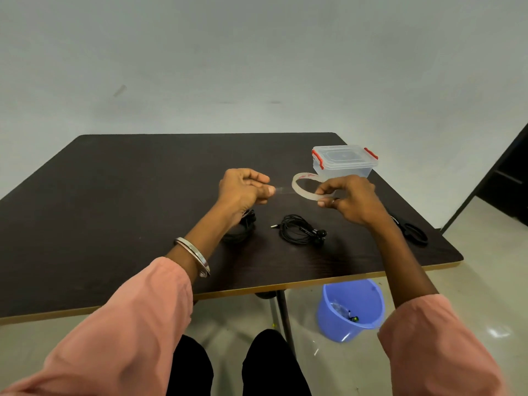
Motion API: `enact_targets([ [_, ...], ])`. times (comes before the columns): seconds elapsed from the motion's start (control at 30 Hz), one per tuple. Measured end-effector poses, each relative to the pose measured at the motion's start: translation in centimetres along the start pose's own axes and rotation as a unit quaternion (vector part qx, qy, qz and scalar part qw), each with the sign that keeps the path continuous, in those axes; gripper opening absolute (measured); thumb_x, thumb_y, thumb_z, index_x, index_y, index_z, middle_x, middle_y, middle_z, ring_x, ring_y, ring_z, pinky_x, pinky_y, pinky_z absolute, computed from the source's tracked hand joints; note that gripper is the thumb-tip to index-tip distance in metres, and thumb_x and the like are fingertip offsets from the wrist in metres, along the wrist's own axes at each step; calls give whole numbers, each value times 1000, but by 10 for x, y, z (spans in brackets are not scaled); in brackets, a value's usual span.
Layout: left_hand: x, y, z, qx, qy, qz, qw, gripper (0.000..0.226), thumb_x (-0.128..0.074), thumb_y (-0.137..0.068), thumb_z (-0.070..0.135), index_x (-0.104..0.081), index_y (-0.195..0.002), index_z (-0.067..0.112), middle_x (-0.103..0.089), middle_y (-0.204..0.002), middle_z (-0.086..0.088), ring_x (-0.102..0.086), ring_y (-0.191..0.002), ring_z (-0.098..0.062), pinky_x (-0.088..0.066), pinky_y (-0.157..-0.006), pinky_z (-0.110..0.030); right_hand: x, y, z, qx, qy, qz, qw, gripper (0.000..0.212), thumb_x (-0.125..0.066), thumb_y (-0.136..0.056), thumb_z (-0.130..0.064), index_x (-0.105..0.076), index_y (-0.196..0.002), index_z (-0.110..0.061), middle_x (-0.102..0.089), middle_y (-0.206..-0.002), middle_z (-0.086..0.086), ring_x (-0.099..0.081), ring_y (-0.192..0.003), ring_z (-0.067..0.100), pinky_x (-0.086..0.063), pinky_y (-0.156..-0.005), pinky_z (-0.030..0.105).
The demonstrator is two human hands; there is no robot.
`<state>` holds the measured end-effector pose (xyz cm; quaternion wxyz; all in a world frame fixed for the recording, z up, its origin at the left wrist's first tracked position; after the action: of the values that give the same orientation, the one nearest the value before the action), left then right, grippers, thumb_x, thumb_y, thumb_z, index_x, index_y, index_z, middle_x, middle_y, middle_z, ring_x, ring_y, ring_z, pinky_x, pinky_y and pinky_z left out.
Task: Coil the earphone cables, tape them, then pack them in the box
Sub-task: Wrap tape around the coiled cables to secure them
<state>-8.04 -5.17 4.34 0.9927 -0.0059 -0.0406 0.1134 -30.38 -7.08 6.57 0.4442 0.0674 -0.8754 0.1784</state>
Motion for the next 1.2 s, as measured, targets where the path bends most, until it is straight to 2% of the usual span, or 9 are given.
enact_targets([
  [0.2,-1,-17,-13,53,-14,28,998,20,-81,-69,-4,-69,-82,7,-72,-85,-15,-72,-77,-23,-58,-62,-29,3,-3,24,-29,-10,-42,999,20,-76,-75,-2,-74,-89,-16,-70,-101,5,-59,-95,16,-45,-89,30],
  [0.33,-14,-22,-21,45,-60,31,997,20,-79,-72,-4,-71,-85,8,-73,-81,-10,-72,-76,-17,-58,-61,-26,-11,-8,36,-41,64,-83,994,20,-75,-78,-17,-71,-94,-29,-71,-103,-3,-60,-103,20,-42,-99,50],
  [0.5,-23,-25,-19,-1,-118,25,993,21,-78,-73,-5,-70,-90,6,-72,-71,-7,-71,-73,-11,-59,-72,-26,-24,-10,36,-47,124,-63,989,19,-63,-84,-51,-70,-95,-37,-66,-99,-11,-52,-103,13,-23,-105,57],
  [0.67,-24,-28,-20,-36,-173,29,984,19,-81,-71,-1,-71,-82,10,-72,-67,-3,-70,-69,-6,-56,-85,-26,-31,-15,36,-77,182,-51,979,13,-60,-90,-37,-71,-96,-32,-65,-113,-2,-53,-114,22,-12,-108,65],
  [0.87,-21,-31,-31,27,-192,81,978,24,-82,-70,2,-68,-67,22,-73,-75,-3,-71,-70,-16,-60,-75,-37,-29,-16,35,-87,220,-50,970,16,-57,-93,-31,-71,-97,-24,-65,-109,3,-53,-114,25,-7,-111,65],
  [0.97,-22,-34,-29,8,-188,38,981,20,-79,-73,-3,-71,-74,16,-73,-70,-5,-72,-66,-18,-60,-75,-35,-28,-16,36,-81,221,-65,970,18,-59,-92,-34,-71,-100,-23,-66,-112,3,-51,-117,24,-10,-114,58],
  [1.07,-26,-35,-30,-15,-199,26,980,14,-77,-75,-1,-72,-77,12,-72,-69,-6,-72,-66,-20,-60,-77,-36,-25,-11,37,-60,152,-74,984,35,-69,-83,-38,-69,-114,-22,-66,-121,4,-53,-119,24,-29,-111,45],
  [1.13,-28,-36,-30,-31,-228,22,973,8,-78,-77,4,-73,-79,11,-71,-70,-4,-71,-65,-18,-60,-79,-36,-14,-3,38,-65,57,-28,996,44,-75,-78,-37,-68,-116,-17,-66,-121,5,-56,-116,23,-38,-101,33],
  [1.2,-29,-36,-30,-45,-253,17,966,5,-78,-78,8,-74,-78,11,-71,-70,-5,-70,-65,-16,-59,-80,-36,6,6,45,-97,23,57,993,41,-76,-78,-31,-69,-113,-12,-69,-114,8,-61,-109,23,-44,-96,31],
])
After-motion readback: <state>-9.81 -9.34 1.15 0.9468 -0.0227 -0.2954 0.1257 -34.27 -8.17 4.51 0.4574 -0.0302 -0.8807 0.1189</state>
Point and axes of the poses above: each hand's wrist, its own y-axis away from the middle knuckle, its own x-axis out of the back of the hand, z = x × y, the point moved 4 cm from there along -y, towards the middle knuckle
